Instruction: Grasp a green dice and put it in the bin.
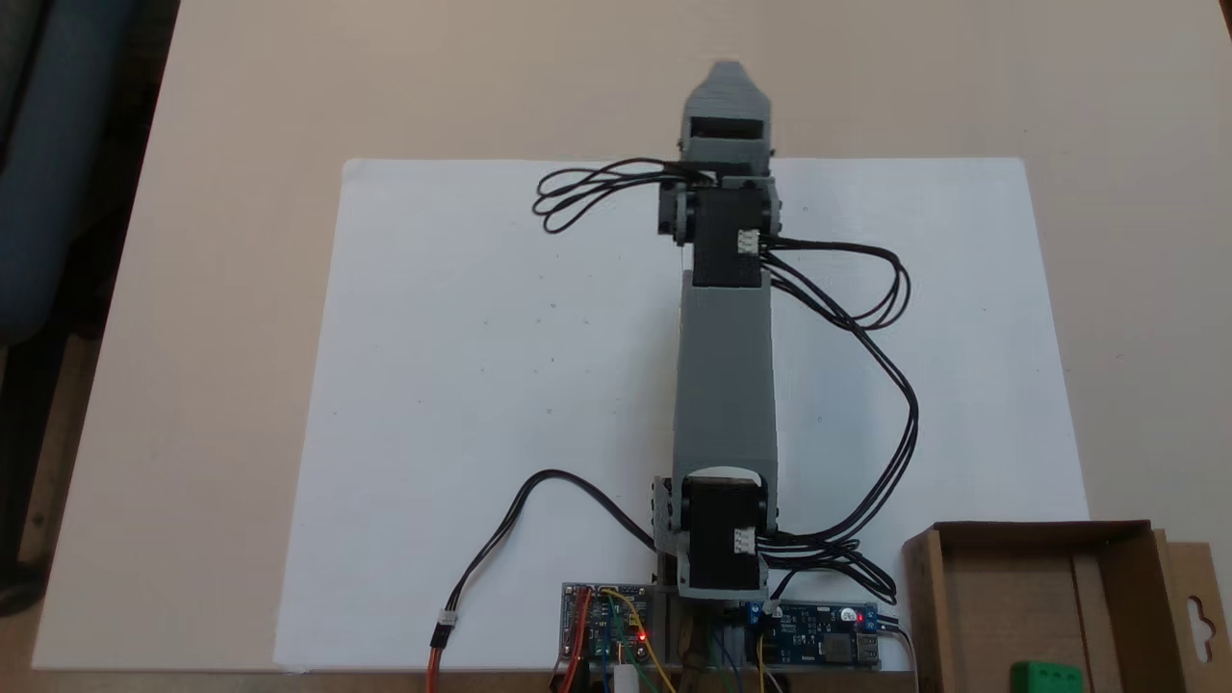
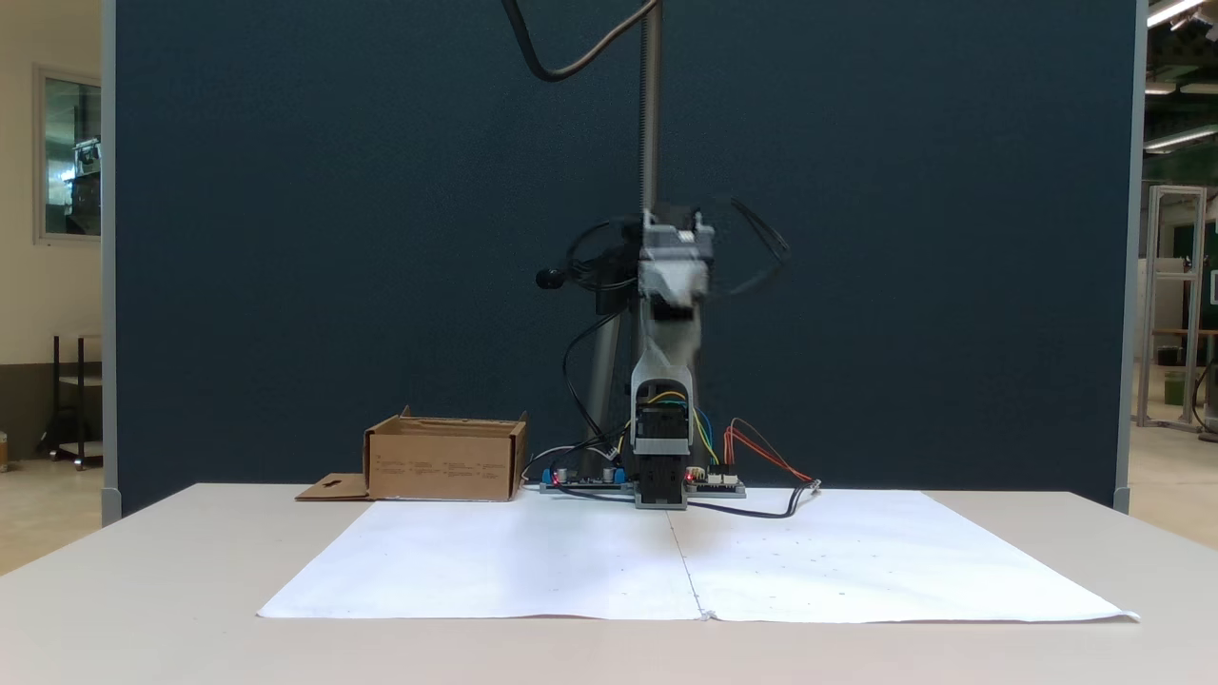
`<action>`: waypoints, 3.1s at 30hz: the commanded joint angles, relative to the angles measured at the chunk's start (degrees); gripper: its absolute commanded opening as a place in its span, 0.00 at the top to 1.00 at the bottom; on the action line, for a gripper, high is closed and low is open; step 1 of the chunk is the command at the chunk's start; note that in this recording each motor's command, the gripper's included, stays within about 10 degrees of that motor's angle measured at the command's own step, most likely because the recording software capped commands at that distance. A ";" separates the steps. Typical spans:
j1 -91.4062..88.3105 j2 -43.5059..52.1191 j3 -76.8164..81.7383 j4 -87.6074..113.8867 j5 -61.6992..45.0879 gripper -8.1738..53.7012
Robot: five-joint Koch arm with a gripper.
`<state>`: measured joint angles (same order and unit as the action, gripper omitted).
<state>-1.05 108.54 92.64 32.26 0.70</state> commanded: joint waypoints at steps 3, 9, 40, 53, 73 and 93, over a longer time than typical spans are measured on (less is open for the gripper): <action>-4.04 6.42 7.38 -5.80 3.60 0.15; -3.25 15.64 24.87 -17.91 3.08 0.13; 3.25 27.33 70.40 -76.27 0.53 0.17; 3.25 27.33 84.46 -100.26 0.09 0.16; 2.37 27.16 86.57 -130.69 0.35 0.15; 1.23 27.07 86.57 -130.52 0.26 0.15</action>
<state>0.00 129.38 175.61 -92.72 0.62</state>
